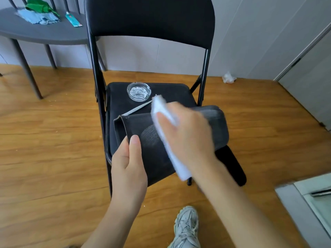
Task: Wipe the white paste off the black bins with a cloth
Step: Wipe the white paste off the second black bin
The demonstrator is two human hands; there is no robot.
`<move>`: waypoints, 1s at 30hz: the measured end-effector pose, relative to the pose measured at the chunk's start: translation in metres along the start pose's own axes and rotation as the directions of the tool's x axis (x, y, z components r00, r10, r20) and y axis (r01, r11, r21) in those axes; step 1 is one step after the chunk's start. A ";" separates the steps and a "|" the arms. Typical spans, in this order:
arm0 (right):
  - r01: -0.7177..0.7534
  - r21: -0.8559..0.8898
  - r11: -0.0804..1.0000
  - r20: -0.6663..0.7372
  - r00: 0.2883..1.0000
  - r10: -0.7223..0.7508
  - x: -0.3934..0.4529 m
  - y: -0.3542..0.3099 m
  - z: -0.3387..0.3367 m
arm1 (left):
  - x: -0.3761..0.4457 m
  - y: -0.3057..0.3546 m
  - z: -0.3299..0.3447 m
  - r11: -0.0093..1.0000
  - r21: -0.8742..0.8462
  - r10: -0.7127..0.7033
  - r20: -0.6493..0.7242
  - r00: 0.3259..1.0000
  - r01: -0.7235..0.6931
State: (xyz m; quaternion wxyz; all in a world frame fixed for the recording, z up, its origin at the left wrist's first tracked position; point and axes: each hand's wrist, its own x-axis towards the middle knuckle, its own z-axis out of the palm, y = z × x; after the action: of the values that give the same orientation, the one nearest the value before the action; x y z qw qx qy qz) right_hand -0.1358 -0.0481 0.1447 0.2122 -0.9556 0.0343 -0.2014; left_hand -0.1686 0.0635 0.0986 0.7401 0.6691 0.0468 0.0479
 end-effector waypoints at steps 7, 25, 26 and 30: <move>0.165 0.070 0.984 0.127 0.977 -0.172 -0.009 -0.023 -0.005 | -0.011 -0.006 -0.005 0.997 0.073 0.030 -0.007 1.000 -0.029; -0.364 -0.097 0.926 -0.019 0.931 0.364 -0.031 0.091 -0.037 | -0.060 -0.040 -0.020 0.983 0.176 0.046 0.014 0.999 -0.048; -0.337 -0.082 0.938 -0.007 0.941 0.338 -0.035 0.078 -0.034 | -0.062 -0.042 -0.021 0.983 0.180 0.040 0.022 0.999 -0.043; -0.052 -0.037 0.998 0.081 0.995 0.055 -0.060 -0.001 -0.012 | -0.067 -0.042 -0.023 0.980 0.197 0.026 0.033 0.999 -0.032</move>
State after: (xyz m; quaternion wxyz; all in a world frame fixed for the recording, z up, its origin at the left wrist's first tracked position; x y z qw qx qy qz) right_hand -0.1959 -0.0429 0.1328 0.2020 -0.9654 0.0547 -0.1558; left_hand -0.2381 0.0731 0.0547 0.6698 0.7406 0.0305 0.0438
